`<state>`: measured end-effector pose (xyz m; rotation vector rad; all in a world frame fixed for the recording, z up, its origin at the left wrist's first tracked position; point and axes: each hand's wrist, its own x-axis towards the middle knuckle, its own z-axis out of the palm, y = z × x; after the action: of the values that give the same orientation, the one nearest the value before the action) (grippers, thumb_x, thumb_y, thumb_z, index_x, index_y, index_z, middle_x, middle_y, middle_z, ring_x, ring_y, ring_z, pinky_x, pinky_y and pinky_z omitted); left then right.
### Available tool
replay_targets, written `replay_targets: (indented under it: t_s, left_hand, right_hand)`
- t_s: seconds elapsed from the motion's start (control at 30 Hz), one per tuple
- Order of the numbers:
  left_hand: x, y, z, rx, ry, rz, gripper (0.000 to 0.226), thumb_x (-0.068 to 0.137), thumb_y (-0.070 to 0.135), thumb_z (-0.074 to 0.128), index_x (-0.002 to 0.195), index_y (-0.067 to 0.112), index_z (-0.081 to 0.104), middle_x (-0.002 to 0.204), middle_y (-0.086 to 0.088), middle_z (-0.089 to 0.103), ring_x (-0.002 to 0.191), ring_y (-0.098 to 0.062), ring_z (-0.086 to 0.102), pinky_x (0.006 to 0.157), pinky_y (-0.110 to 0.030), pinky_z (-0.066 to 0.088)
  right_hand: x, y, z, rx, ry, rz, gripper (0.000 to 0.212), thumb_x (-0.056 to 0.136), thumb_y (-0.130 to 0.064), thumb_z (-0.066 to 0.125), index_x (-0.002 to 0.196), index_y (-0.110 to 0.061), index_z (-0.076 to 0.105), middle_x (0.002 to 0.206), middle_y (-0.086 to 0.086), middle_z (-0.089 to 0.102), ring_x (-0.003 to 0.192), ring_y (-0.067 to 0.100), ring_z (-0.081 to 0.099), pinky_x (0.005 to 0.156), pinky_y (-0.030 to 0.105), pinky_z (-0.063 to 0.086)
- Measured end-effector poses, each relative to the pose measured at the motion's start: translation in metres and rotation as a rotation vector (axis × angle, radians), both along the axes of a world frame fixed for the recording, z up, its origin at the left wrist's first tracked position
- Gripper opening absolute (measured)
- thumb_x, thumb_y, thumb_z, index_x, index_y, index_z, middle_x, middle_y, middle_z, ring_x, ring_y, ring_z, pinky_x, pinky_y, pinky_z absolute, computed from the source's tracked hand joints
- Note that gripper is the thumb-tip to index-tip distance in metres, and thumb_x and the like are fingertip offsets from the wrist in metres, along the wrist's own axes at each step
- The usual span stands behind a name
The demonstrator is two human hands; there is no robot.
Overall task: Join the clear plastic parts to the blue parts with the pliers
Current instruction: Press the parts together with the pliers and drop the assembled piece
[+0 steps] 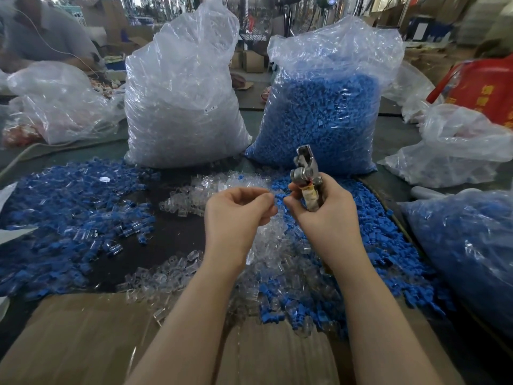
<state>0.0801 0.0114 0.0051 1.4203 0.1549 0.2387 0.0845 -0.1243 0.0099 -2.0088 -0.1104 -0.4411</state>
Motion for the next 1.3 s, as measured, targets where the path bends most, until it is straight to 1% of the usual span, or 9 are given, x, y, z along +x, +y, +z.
replay_targets:
  t_s: [0.1, 0.27, 0.4, 0.57, 0.77, 0.9, 0.97, 1.13, 1.3]
  left_hand:
    - [-0.001, -0.003, 0.0, 0.069, -0.032, 0.014, 0.007, 0.082, 0.004, 0.074, 0.08, 0.011, 0.073, 0.069, -0.006, 0.074, 0.07, -0.017, 0.074, 0.061, -0.022, 0.055]
    - [-0.003, -0.006, 0.0, 0.296, -0.13, 0.057, 0.018, 0.077, 0.008, 0.078, 0.073, 0.025, 0.075, 0.069, 0.005, 0.074, 0.07, -0.013, 0.073, 0.072, -0.037, 0.061]
    - [-0.005, -0.007, 0.0, 0.385, -0.183, 0.075, 0.015, 0.077, 0.01, 0.079, 0.077, 0.024, 0.076, 0.07, 0.01, 0.073, 0.069, -0.004, 0.071, 0.069, -0.028, 0.061]
    - [-0.005, -0.008, -0.001, 0.442, -0.231, 0.088, 0.018, 0.076, 0.008, 0.079, 0.076, 0.025, 0.074, 0.068, 0.012, 0.071, 0.067, 0.001, 0.068, 0.062, -0.012, 0.053]
    - [-0.004, -0.007, -0.004, 0.471, -0.241, 0.11, 0.015, 0.078, 0.015, 0.082, 0.074, 0.026, 0.072, 0.069, 0.012, 0.07, 0.067, 0.001, 0.066, 0.063, -0.014, 0.053]
    - [-0.002, -0.004, -0.005, 0.427, -0.18, 0.093, 0.016, 0.082, 0.013, 0.078, 0.075, 0.024, 0.07, 0.068, 0.008, 0.072, 0.066, -0.005, 0.07, 0.069, -0.026, 0.06]
    - [0.0, -0.003, -0.004, 0.321, -0.149, 0.066, 0.015, 0.085, 0.008, 0.075, 0.077, 0.02, 0.069, 0.07, 0.005, 0.072, 0.067, -0.009, 0.072, 0.07, -0.028, 0.06]
    - [0.002, -0.001, -0.002, 0.041, -0.148, -0.009, 0.014, 0.089, -0.001, 0.067, 0.081, 0.011, 0.066, 0.067, 0.004, 0.071, 0.066, -0.009, 0.069, 0.066, -0.017, 0.054]
    - [0.001, -0.002, -0.001, -0.022, -0.206, -0.028, 0.015, 0.09, -0.003, 0.064, 0.082, 0.01, 0.065, 0.068, 0.006, 0.07, 0.066, -0.006, 0.068, 0.066, -0.016, 0.053]
  right_hand:
    - [0.0, 0.001, 0.0, -0.019, -0.014, -0.028, 0.016, 0.081, -0.02, 0.076, 0.091, -0.022, 0.063, 0.078, -0.009, 0.067, 0.078, 0.015, 0.064, 0.078, 0.046, 0.054]
    - [0.001, 0.004, 0.0, -0.032, -0.012, -0.057, 0.016, 0.082, -0.022, 0.075, 0.092, -0.021, 0.062, 0.079, -0.008, 0.067, 0.079, 0.014, 0.064, 0.077, 0.045, 0.054]
    - [0.001, 0.003, -0.001, -0.034, 0.004, -0.036, 0.012, 0.084, -0.023, 0.073, 0.092, -0.023, 0.063, 0.082, -0.009, 0.068, 0.079, 0.011, 0.064, 0.077, 0.045, 0.055]
    - [0.0, -0.001, 0.001, -0.039, 0.017, 0.013, 0.013, 0.085, -0.02, 0.072, 0.095, -0.024, 0.065, 0.084, -0.009, 0.07, 0.081, 0.011, 0.065, 0.078, 0.046, 0.055]
    - [0.0, -0.001, 0.0, -0.071, 0.028, 0.057, 0.012, 0.086, -0.017, 0.068, 0.094, -0.024, 0.066, 0.084, -0.005, 0.07, 0.081, 0.018, 0.066, 0.077, 0.05, 0.055]
    - [0.002, -0.003, -0.002, -0.033, 0.062, 0.097, 0.011, 0.087, -0.018, 0.069, 0.09, -0.027, 0.065, 0.082, -0.007, 0.07, 0.08, 0.012, 0.067, 0.078, 0.048, 0.056]
    - [0.003, -0.006, -0.003, -0.047, 0.096, 0.109, 0.008, 0.086, -0.02, 0.07, 0.089, -0.026, 0.066, 0.08, -0.007, 0.07, 0.079, 0.013, 0.066, 0.078, 0.047, 0.056]
    - [0.004, -0.012, -0.005, -0.129, 0.184, 0.168, 0.006, 0.085, -0.02, 0.068, 0.089, -0.025, 0.066, 0.081, -0.005, 0.069, 0.079, 0.018, 0.065, 0.078, 0.046, 0.055]
    - [0.001, -0.011, -0.004, -0.159, 0.205, 0.228, 0.012, 0.086, -0.018, 0.068, 0.094, -0.01, 0.064, 0.085, 0.008, 0.069, 0.083, 0.032, 0.062, 0.08, 0.053, 0.053]
